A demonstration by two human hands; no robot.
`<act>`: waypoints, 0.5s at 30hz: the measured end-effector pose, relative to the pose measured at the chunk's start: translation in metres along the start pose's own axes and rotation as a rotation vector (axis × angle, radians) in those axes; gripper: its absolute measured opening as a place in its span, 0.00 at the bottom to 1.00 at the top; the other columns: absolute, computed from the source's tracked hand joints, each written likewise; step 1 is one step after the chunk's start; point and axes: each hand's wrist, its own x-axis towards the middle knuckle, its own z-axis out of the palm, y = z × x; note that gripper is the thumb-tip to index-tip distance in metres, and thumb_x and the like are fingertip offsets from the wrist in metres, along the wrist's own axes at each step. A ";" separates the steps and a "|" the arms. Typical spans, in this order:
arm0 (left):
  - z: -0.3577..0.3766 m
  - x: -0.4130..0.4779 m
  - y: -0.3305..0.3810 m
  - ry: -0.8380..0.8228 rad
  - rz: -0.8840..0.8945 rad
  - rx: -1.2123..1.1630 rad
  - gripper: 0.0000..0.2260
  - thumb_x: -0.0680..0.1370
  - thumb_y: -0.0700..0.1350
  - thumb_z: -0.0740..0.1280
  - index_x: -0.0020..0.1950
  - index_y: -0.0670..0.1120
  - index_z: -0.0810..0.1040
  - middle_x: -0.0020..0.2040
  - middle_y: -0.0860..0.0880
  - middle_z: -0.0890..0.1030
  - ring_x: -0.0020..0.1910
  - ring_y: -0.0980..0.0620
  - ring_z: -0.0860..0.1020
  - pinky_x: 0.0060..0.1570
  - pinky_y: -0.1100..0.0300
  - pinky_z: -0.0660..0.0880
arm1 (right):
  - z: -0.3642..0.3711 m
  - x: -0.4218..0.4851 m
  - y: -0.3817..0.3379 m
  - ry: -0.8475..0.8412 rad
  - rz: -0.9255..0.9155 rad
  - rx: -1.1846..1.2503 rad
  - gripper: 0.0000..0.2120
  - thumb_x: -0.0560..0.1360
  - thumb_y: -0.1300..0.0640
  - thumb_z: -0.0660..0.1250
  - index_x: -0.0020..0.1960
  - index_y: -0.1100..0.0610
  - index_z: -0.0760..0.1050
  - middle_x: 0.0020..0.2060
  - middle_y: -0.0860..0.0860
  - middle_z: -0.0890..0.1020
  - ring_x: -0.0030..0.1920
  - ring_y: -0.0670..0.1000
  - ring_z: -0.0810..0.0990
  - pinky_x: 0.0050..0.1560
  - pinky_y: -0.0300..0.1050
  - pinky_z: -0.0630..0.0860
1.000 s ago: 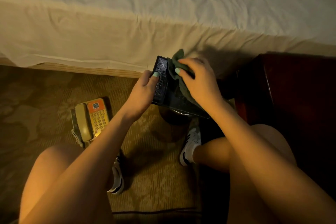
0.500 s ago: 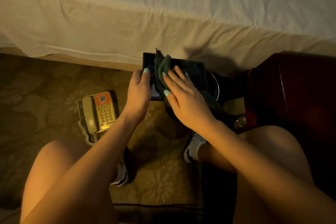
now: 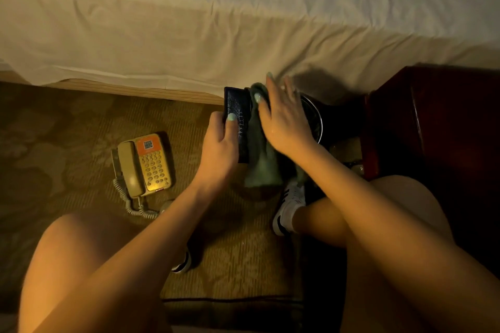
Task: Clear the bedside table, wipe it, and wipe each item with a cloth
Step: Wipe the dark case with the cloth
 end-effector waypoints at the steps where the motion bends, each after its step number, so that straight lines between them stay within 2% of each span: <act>1: -0.001 -0.002 0.002 -0.022 0.012 0.015 0.08 0.84 0.46 0.55 0.50 0.43 0.69 0.38 0.52 0.68 0.31 0.63 0.66 0.31 0.68 0.65 | -0.001 0.009 0.006 0.002 0.077 0.012 0.29 0.81 0.43 0.45 0.77 0.57 0.55 0.76 0.55 0.60 0.77 0.59 0.49 0.76 0.56 0.45; 2: -0.002 -0.003 0.003 -0.036 0.015 0.023 0.09 0.84 0.46 0.55 0.51 0.43 0.69 0.38 0.52 0.69 0.31 0.63 0.67 0.31 0.67 0.65 | -0.002 0.014 0.010 -0.008 0.134 0.008 0.30 0.80 0.42 0.42 0.77 0.56 0.57 0.75 0.54 0.62 0.77 0.60 0.50 0.75 0.57 0.46; 4: -0.005 -0.004 0.004 -0.025 0.013 0.024 0.09 0.84 0.46 0.55 0.51 0.42 0.70 0.38 0.52 0.71 0.31 0.63 0.69 0.30 0.67 0.66 | -0.001 0.012 0.011 0.000 0.132 -0.012 0.29 0.79 0.44 0.42 0.76 0.55 0.59 0.74 0.54 0.65 0.76 0.60 0.53 0.75 0.58 0.47; 6: -0.009 -0.002 0.006 0.017 0.021 0.034 0.08 0.84 0.44 0.55 0.49 0.43 0.70 0.37 0.53 0.70 0.30 0.65 0.69 0.30 0.70 0.65 | 0.001 -0.003 0.004 0.055 0.012 -0.024 0.28 0.80 0.47 0.43 0.76 0.55 0.58 0.74 0.57 0.65 0.76 0.60 0.55 0.75 0.58 0.49; 8: -0.012 0.004 0.006 0.056 0.012 0.033 0.08 0.84 0.45 0.56 0.48 0.44 0.70 0.37 0.53 0.70 0.30 0.64 0.68 0.31 0.69 0.65 | 0.006 -0.020 -0.005 0.091 -0.131 -0.046 0.27 0.81 0.47 0.44 0.76 0.56 0.59 0.74 0.60 0.63 0.75 0.62 0.56 0.75 0.60 0.52; 10: -0.015 0.010 0.001 0.093 -0.037 -0.003 0.09 0.84 0.48 0.56 0.48 0.46 0.71 0.39 0.51 0.71 0.35 0.60 0.69 0.36 0.61 0.67 | 0.012 -0.032 -0.009 0.074 -0.214 -0.084 0.28 0.80 0.46 0.45 0.77 0.57 0.57 0.75 0.61 0.59 0.76 0.62 0.53 0.76 0.59 0.51; 12: -0.015 0.013 0.000 0.104 -0.090 -0.054 0.10 0.82 0.52 0.57 0.48 0.47 0.72 0.41 0.47 0.72 0.40 0.49 0.69 0.40 0.51 0.67 | 0.014 -0.038 -0.010 0.000 -0.214 -0.126 0.31 0.80 0.41 0.43 0.78 0.56 0.53 0.77 0.61 0.54 0.77 0.59 0.48 0.76 0.56 0.46; 15: -0.014 0.015 0.006 0.074 -0.057 -0.067 0.10 0.81 0.52 0.57 0.47 0.48 0.72 0.42 0.46 0.71 0.41 0.48 0.69 0.40 0.50 0.67 | 0.010 -0.033 -0.009 0.035 -0.174 -0.110 0.34 0.79 0.38 0.43 0.78 0.57 0.53 0.77 0.61 0.53 0.77 0.58 0.48 0.77 0.55 0.46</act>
